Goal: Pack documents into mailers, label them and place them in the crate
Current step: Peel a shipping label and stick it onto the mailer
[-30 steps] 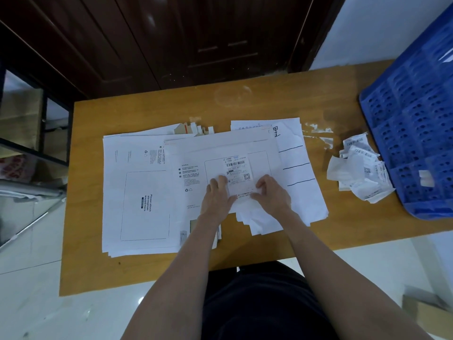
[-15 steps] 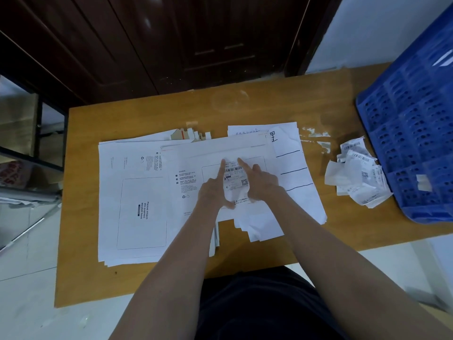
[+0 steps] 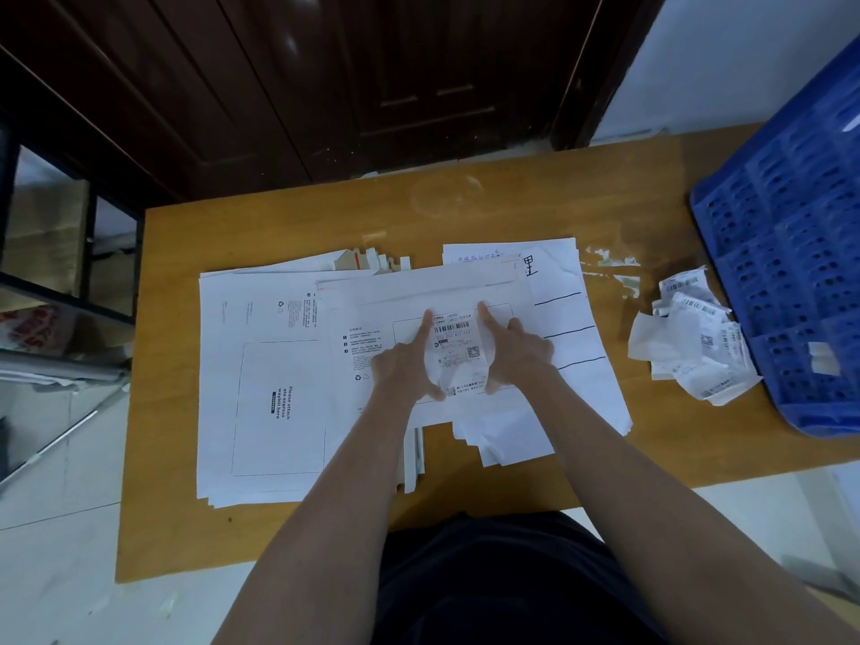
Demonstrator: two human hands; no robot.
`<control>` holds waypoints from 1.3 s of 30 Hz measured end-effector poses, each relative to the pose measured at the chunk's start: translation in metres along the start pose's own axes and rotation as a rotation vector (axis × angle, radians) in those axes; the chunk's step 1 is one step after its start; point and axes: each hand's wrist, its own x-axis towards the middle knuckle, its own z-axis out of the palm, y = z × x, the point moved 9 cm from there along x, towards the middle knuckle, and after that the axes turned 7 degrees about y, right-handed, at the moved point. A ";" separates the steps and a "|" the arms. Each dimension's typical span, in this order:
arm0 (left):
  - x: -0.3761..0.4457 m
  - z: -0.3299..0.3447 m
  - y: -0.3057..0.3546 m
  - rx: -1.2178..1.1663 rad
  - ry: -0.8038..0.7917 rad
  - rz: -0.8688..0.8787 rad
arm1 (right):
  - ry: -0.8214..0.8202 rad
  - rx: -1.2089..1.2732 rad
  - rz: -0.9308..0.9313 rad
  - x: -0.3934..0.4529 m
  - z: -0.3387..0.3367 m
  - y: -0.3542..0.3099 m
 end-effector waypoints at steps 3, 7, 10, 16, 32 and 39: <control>-0.002 -0.001 0.001 0.023 0.029 0.002 | 0.007 0.038 -0.013 0.000 0.002 0.002; -0.007 -0.002 0.004 0.009 0.045 0.045 | 0.008 0.108 -0.047 -0.002 0.005 0.004; -0.007 0.001 0.000 -0.007 0.004 0.056 | 0.003 0.111 -0.075 -0.003 0.003 0.006; -0.006 0.001 0.002 -0.016 -0.052 0.069 | -0.042 0.223 -0.079 0.000 0.002 0.013; 0.002 -0.059 0.089 -0.717 0.035 0.085 | 0.282 0.739 0.541 -0.010 -0.016 0.079; 0.001 -0.069 0.110 -0.575 0.069 -0.033 | 0.075 1.555 0.464 -0.021 -0.031 0.064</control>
